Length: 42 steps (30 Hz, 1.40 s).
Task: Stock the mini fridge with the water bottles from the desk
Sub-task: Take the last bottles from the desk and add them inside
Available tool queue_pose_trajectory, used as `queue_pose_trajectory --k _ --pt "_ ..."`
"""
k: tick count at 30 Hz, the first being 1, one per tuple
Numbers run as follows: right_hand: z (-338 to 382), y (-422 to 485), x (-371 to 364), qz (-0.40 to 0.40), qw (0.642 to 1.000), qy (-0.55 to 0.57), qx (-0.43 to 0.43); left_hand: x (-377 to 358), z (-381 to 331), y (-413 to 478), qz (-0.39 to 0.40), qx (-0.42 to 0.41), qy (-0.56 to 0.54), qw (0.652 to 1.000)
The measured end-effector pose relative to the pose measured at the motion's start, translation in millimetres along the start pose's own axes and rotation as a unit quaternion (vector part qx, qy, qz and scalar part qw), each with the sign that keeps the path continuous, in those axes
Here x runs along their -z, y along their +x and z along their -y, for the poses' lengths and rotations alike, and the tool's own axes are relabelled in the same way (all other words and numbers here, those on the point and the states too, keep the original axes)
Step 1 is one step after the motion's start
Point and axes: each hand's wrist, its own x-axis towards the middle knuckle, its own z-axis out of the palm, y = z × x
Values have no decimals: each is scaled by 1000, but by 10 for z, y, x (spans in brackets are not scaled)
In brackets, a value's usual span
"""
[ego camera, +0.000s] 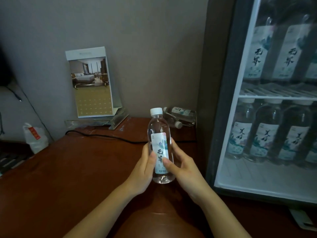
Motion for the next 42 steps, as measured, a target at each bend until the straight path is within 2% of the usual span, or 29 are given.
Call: queue_pose_trajectory --k 5,11,16,21,25,28,32,42 --pt "71 -40 -11 9 1000 -21 19 51 -126 -156 -25 9 112 993" --pt "365 -257 26 55 998 -15 41 -10 -576 -387 -58 -7 162 985" --pt "773 -596 150 41 994 -6 106 -169 -1082 -533 -69 -107 167 978" --pt "1206 -1022 607 -8 982 -39 186 -681 -1578 -463 -53 -211 122 968" --pt "1557 -1212 1063 -88 968 -90 216 -1207 -1952 -134 -32 -267 111 957" --pt "1731 -1176 1402 -155 952 -136 228 -1577 -2159 216 -12 -256 126 958" --pt "1838 -1029 1790 -239 936 -157 204 -1946 -2328 643 28 -225 110 968" --pt "1939 -838 2253 -316 906 -183 213 -2358 -2498 1086 32 -261 88 961"
